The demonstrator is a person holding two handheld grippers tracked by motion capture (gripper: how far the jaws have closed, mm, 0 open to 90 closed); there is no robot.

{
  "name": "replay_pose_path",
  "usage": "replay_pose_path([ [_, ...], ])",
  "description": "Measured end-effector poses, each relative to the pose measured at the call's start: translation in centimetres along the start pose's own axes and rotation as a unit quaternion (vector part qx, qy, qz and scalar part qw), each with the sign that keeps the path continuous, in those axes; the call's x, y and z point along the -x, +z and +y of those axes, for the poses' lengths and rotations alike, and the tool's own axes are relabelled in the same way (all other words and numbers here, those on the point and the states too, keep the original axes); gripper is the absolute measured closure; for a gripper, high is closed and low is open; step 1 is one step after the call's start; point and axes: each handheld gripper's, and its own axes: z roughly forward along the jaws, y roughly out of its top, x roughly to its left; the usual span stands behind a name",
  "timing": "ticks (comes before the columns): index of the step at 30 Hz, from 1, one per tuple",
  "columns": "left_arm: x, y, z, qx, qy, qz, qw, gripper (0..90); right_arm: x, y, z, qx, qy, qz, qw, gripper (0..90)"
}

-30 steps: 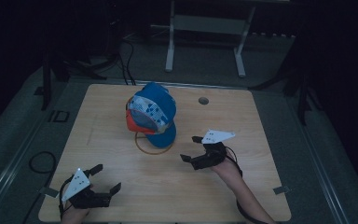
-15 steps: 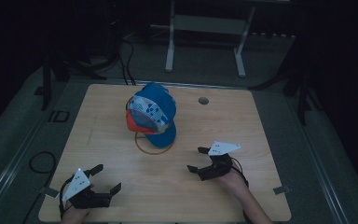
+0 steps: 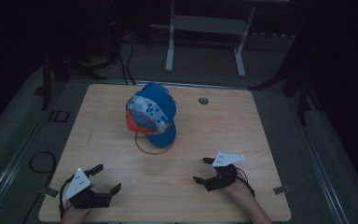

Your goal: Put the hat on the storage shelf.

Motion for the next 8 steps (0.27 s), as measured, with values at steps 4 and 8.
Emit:
replay_pose_path([
  [4,-0.03,-0.03,-0.01,0.001,-0.002,-0.001,1.0000,2.2,0.03,-0.33,-0.44,-0.003,-0.005,-0.005,1.0000,14.1],
  [8,-0.02,-0.03,0.00,0.001,-0.001,-0.001,1.0000,2.2,0.23,-0.64,-0.86,-0.003,-0.001,-0.011,0.9999,14.1],
])
